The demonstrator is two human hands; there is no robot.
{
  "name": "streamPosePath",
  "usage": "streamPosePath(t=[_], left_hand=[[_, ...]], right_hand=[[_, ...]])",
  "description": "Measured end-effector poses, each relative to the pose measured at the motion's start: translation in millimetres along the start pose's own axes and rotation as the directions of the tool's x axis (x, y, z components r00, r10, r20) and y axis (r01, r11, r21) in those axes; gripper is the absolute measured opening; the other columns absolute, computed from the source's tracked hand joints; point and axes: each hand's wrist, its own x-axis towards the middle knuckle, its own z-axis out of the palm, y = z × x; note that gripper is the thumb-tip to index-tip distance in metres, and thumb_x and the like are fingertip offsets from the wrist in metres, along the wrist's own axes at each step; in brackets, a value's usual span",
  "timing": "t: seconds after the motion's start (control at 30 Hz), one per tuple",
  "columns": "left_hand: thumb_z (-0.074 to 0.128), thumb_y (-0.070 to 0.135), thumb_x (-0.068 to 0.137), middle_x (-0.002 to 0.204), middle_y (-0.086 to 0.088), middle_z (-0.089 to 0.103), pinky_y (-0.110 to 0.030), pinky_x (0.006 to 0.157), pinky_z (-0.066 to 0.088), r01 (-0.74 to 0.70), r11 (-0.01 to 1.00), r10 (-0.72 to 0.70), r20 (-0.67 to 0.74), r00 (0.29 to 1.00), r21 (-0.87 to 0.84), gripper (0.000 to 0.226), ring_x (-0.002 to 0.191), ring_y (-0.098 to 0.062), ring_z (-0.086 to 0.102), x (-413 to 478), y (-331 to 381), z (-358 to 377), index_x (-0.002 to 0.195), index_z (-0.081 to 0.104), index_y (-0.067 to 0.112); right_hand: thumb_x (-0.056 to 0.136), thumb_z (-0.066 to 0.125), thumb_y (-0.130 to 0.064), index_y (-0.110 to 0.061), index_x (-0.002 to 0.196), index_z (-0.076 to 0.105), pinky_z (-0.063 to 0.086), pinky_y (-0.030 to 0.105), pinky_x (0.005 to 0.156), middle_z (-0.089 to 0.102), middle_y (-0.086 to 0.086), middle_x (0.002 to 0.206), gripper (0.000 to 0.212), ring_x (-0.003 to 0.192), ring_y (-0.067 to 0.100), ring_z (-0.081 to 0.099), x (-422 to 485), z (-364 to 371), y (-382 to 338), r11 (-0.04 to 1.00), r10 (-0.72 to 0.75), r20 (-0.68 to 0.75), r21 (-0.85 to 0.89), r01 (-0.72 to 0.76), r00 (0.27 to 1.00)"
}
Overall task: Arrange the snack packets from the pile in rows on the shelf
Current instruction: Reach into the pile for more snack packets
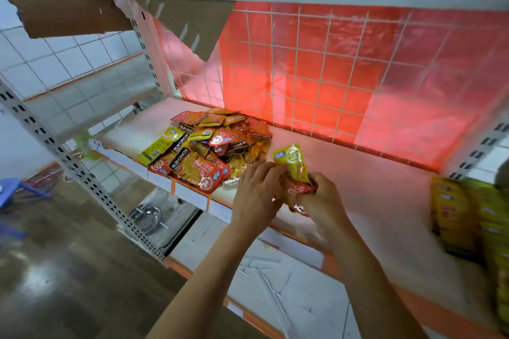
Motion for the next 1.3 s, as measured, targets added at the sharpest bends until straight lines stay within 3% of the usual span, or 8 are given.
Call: streamPosePath(t=[0.13, 0.3, 0.5, 0.67, 0.8, 1.0, 1.17, 1.3], left_hand=[[0.079, 0.033, 0.061, 0.088, -0.006, 0.06, -0.038, 0.068, 0.046, 0.018, 0.997, -0.013, 0.068, 0.998, -0.069, 0.044, 0.085, -0.029, 0.053, -2, 32, 5, 0.095, 0.062, 0.012], [0.08, 0.036, 0.073, 0.068, 0.009, 0.051, -0.015, 0.051, 0.032, 0.305, 0.875, -0.184, 0.325, 0.928, -0.375, 0.032, 0.063, -0.011, 0.046, -1, 78, 5, 0.087, 0.058, 0.018], [0.071, 0.037, 0.083, 0.084, 0.003, 0.064, -0.027, 0.068, 0.05, 0.538, 0.647, -0.294, 0.475, 0.83, -0.54, 0.026, 0.076, -0.013, 0.061, 0, 131, 22, 0.099, 0.06, 0.02], [0.062, 0.026, 0.093, 0.089, -0.008, 0.069, -0.031, 0.072, 0.053, 0.704, 0.132, -0.374, 0.623, 0.687, -0.698, 0.017, 0.079, -0.02, 0.066, 13, 165, 38, 0.1, 0.062, 0.01], [0.066, 0.01, 0.088, 0.077, -0.01, 0.067, -0.029, 0.064, 0.052, 0.745, -0.045, -0.351, 0.709, 0.612, -0.665, 0.006, 0.066, -0.02, 0.063, 20, 194, 58, 0.085, 0.062, 0.009], [0.071, -0.004, 0.079, 0.063, -0.007, 0.062, -0.019, 0.046, 0.046, 0.738, 0.13, -0.457, 0.621, 0.637, -0.662, 0.014, 0.049, -0.013, 0.056, 26, 234, 89, 0.081, 0.062, 0.006], [0.078, 0.034, 0.056, 0.073, 0.004, 0.074, -0.037, 0.073, 0.057, 0.717, 0.427, -0.497, 0.519, 0.695, -0.551, 0.022, 0.074, -0.017, 0.071, 24, 245, 116, 0.074, 0.071, 0.026], [0.082, 0.025, 0.068, 0.087, 0.004, 0.074, -0.032, 0.082, 0.054, 0.692, 0.55, -0.503, 0.476, 0.721, -0.467, 0.018, 0.084, -0.014, 0.068, 24, 256, 120, 0.082, 0.071, 0.025]], right_hand=[[0.067, 0.076, 0.002, -0.013, 0.097, 0.068, 0.055, 0.027, 0.062, 0.071, 0.007, 0.087, 0.034, 0.074, 0.017, 0.065, -22, -31, 8, 0.979, 0.038, -0.081, 0.205, -0.021, 0.996], [0.077, 0.069, 0.004, -0.003, 0.11, 0.061, 0.055, 0.038, 0.074, 0.068, 0.018, 0.102, 0.035, 0.084, 0.026, 0.065, -42, -73, 22, 0.923, 0.104, -0.212, 0.384, -0.015, 0.972], [0.086, 0.066, -0.012, -0.014, 0.102, 0.065, 0.056, 0.038, 0.072, 0.07, 0.012, 0.095, 0.016, 0.087, 0.023, 0.068, -67, -106, 30, 0.872, 0.115, -0.256, 0.489, 0.026, 0.96], [0.092, 0.06, -0.016, -0.016, 0.095, 0.065, 0.055, 0.032, 0.067, 0.07, 0.008, 0.091, 0.007, 0.083, 0.018, 0.068, -82, -143, 35, 0.869, 0.138, -0.315, 0.494, 0.038, 0.939], [0.095, 0.056, -0.019, -0.015, 0.091, 0.067, 0.055, 0.029, 0.066, 0.071, 0.005, 0.087, 0.012, 0.081, 0.016, 0.067, -88, -180, 42, 0.883, 0.143, -0.351, 0.468, 0.041, 0.925], [0.097, 0.052, -0.027, -0.014, 0.075, 0.06, 0.046, 0.025, 0.05, 0.058, 0.013, 0.069, 0.027, 0.065, 0.022, 0.053, -92, -249, 59, 0.915, 0.197, -0.502, 0.403, 0.026, 0.842], [0.097, 0.05, -0.026, -0.015, 0.087, 0.065, 0.052, 0.043, 0.073, 0.064, 0.011, 0.081, 0.022, 0.076, 0.027, 0.061, -91, -288, 72, 0.851, 0.291, -0.514, 0.524, 0.027, 0.807], [0.094, 0.054, -0.024, -0.013, 0.095, 0.064, 0.051, 0.049, 0.075, 0.062, 0.016, 0.087, 0.014, 0.08, 0.032, 0.059, -92, -308, 83, 0.861, 0.302, -0.496, 0.509, -0.01, 0.814]])
